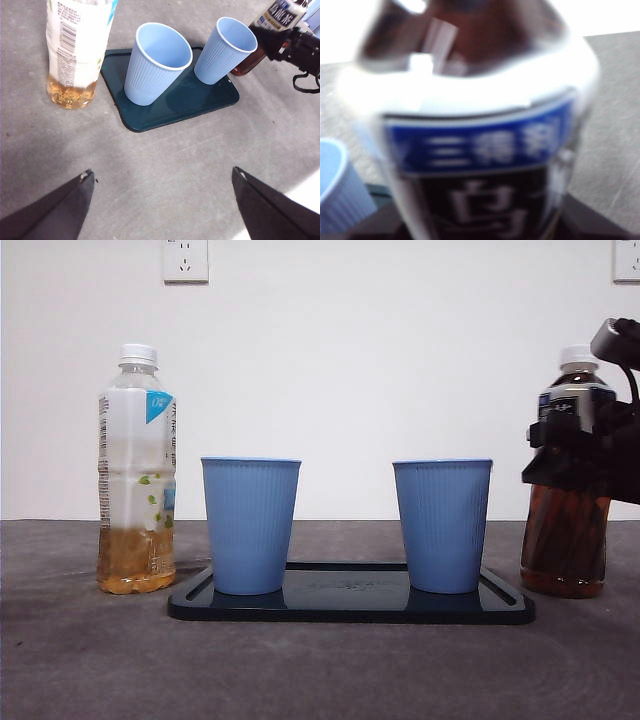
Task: Pour the drink into the cup
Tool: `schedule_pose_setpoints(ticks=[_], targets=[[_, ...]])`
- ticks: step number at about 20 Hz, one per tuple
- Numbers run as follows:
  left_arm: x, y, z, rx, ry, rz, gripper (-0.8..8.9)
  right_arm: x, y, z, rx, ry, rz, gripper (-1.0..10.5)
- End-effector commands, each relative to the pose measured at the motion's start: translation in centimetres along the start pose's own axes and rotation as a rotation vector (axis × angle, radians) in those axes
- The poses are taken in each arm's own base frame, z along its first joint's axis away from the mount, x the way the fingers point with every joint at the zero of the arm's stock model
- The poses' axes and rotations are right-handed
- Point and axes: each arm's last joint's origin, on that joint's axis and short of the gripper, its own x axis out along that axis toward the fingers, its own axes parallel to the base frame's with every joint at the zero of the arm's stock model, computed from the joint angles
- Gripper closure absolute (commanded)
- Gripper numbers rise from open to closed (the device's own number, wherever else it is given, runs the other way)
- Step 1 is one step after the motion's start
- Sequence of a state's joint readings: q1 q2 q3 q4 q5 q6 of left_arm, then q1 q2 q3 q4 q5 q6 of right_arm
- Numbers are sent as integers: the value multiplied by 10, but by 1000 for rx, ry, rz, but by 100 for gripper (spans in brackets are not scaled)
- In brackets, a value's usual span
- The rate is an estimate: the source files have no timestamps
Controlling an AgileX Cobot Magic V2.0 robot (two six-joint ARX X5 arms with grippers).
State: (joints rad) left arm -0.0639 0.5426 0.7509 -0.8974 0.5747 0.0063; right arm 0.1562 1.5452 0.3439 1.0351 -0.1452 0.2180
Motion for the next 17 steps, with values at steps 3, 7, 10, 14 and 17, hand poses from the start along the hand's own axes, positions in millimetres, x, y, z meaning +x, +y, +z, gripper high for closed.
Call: schedule_pose_setpoints(ticks=[3,7,10,14,17], targets=[[-4,-3,5,24,-21,-3,368,-3,5,12,3,-18,21,816],[-4,-3,5,24,-21,-3,368,-13,11,36,-62,1,-13,816],[-4,-3,5,24,-21,-3,368,-20,18,68,-172,65,-68,816],[-4,-3,5,25,-22,-3,368,-28,32,121,-396,190,-101,864],[-4,-3,5,25,-22,-3,368,-33,46,150,-584,293,-110,870]])
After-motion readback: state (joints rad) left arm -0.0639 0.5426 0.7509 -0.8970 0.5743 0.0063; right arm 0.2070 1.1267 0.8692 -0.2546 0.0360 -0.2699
